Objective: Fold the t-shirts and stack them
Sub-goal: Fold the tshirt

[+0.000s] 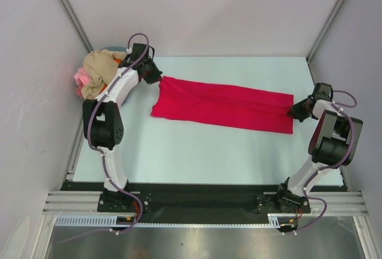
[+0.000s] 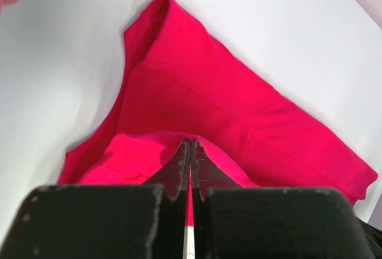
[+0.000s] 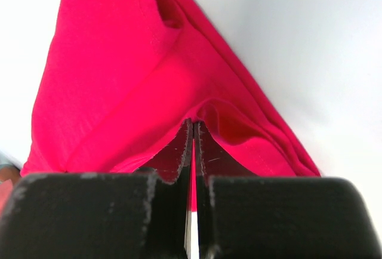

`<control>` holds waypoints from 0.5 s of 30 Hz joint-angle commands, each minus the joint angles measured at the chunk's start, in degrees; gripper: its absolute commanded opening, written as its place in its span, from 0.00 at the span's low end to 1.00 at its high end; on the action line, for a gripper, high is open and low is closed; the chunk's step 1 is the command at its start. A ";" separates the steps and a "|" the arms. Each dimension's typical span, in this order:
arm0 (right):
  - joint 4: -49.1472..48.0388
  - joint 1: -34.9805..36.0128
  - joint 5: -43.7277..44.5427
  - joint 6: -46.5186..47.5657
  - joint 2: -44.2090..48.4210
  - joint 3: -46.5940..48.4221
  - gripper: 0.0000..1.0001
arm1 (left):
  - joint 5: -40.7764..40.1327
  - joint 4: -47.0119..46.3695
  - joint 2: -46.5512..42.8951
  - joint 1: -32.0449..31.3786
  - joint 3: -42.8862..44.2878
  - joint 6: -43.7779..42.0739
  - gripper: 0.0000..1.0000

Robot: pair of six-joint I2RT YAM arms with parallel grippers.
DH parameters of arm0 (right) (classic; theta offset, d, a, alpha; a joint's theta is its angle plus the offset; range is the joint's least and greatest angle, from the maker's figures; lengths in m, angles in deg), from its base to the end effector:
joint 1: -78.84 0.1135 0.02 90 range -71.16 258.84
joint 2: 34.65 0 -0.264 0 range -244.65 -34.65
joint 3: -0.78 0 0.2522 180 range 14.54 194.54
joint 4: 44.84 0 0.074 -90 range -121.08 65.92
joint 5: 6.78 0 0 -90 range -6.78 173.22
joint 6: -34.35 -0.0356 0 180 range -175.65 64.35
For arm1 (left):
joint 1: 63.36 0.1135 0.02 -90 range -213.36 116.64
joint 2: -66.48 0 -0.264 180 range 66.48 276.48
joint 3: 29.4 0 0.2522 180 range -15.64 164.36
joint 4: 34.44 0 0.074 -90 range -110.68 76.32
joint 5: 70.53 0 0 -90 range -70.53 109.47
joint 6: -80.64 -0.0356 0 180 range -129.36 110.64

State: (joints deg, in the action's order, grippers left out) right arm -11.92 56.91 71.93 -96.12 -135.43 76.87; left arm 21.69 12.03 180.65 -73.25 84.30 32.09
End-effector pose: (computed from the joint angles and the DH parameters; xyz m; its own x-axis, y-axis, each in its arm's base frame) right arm 0.3336 -0.1268 0.1755 -0.4213 0.8558 -0.3002 0.7130 0.5171 0.4734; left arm 0.4481 -0.0795 0.2722 -0.6704 -0.5546 -0.4930 -0.3283 0.8175 -0.4732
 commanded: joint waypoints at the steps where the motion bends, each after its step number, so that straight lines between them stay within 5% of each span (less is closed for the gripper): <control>1: -2.02 -0.04 -0.58 0.83 -0.56 2.71 0.00 | 0.42 -0.54 1.14 0.66 3.24 -0.41 0.00; 15: -2.02 -0.39 0.74 0.13 -2.59 4.21 0.00 | 1.12 -0.37 4.83 0.75 6.41 0.74 0.00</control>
State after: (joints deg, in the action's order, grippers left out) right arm -12.62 56.91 71.55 -96.12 -137.35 78.77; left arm 22.59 12.20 185.28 -73.01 87.75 32.24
